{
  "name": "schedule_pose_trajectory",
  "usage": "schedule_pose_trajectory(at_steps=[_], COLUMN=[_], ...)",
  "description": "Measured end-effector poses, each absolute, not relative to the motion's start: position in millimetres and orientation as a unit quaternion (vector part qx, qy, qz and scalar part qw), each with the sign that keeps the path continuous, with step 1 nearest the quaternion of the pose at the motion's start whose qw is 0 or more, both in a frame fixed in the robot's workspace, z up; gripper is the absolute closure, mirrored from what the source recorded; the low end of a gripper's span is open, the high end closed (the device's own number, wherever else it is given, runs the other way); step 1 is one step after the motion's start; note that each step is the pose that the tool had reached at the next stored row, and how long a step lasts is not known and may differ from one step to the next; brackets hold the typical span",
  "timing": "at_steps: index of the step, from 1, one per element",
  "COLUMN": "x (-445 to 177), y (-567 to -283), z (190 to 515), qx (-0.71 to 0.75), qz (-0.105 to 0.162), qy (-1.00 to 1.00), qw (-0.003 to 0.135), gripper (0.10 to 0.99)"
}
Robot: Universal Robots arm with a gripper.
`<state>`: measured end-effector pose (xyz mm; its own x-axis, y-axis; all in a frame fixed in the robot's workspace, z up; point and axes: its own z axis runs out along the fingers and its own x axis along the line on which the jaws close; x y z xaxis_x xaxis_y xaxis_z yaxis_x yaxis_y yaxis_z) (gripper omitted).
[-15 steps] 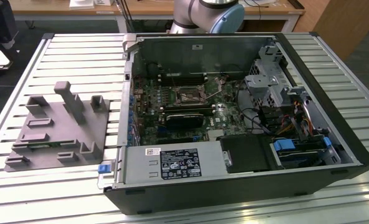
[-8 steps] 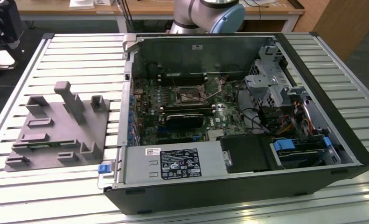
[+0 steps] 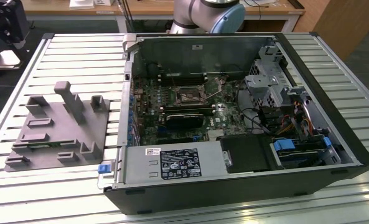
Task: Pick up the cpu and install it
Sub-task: 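Pick up the cpu and move it towards the insertion slot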
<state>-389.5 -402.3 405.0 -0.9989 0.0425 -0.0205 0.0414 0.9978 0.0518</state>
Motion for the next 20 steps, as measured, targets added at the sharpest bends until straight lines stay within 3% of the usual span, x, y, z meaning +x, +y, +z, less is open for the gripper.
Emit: schedule_pose_trajectory(at_steps=[20], x=[-372.1], y=[-402.3], z=[405.0], qx=[0.021], qz=[0.026], qy=[0.999], qw=[0.011], gripper=[0.557])
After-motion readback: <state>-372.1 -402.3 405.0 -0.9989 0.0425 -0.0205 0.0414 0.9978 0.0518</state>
